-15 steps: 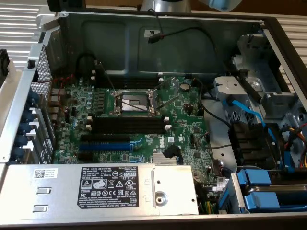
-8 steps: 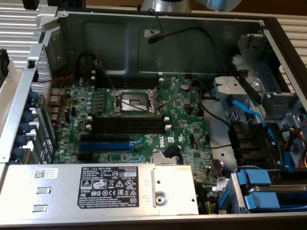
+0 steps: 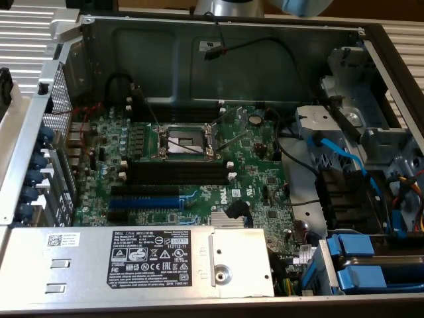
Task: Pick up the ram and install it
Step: 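Reach for the ram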
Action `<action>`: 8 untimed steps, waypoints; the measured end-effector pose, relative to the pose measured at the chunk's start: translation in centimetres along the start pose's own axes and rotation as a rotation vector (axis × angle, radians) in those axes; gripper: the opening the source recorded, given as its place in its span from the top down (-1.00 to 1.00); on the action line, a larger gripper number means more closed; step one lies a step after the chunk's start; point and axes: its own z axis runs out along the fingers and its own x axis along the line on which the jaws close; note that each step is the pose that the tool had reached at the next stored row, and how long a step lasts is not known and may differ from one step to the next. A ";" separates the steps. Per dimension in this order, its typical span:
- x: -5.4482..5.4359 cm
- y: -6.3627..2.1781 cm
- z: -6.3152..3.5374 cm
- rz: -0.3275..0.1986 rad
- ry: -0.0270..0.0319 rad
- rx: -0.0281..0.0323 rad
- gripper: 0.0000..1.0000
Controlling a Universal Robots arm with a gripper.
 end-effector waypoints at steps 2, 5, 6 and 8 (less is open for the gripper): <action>0.9 -0.09 -0.06 0.000 0.0002 0.0001 0.80; 2.3 -0.23 -0.11 0.000 0.0014 0.0001 0.80; 2.7 -0.27 -0.13 0.000 0.0023 0.0002 0.80; 3.6 -0.36 -0.14 0.000 0.0038 0.0002 0.80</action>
